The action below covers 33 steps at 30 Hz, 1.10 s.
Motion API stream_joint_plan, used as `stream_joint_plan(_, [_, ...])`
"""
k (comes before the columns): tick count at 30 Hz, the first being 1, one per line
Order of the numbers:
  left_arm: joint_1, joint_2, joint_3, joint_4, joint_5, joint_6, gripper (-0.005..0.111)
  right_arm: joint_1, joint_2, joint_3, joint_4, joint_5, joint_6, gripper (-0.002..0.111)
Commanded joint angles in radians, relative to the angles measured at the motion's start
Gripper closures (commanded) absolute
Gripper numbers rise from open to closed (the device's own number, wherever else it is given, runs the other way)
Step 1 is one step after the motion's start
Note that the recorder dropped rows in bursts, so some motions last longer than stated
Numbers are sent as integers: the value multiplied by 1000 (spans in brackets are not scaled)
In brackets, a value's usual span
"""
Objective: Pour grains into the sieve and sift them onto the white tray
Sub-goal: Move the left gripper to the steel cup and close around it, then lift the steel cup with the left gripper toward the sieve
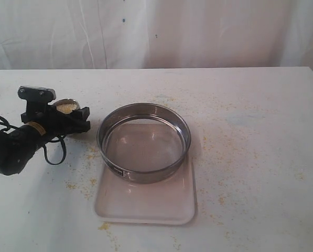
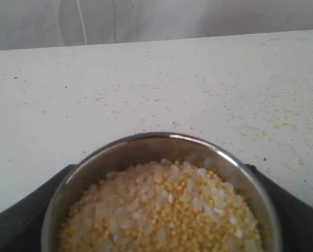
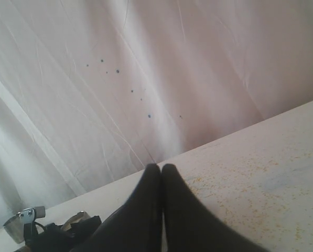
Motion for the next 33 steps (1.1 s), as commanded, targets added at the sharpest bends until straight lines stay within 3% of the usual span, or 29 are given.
stream_joint_plan(1, [0, -23, 34, 27, 17, -32, 107, 0, -7, 5, -2, -10, 0, 108])
stream_joint_plan(11, [0, -113, 82, 24, 66, 16, 107, 0, -7, 5, -2, -10, 0, 108])
stream_joint_plan(22, [0, -121, 114, 30, 7, 20, 107, 0, -7, 5, -2, -10, 0, 108])
stream_joint_plan(33, [0, -297, 114, 69, 122, 20, 107, 0, -7, 5, -2, -10, 0, 108])
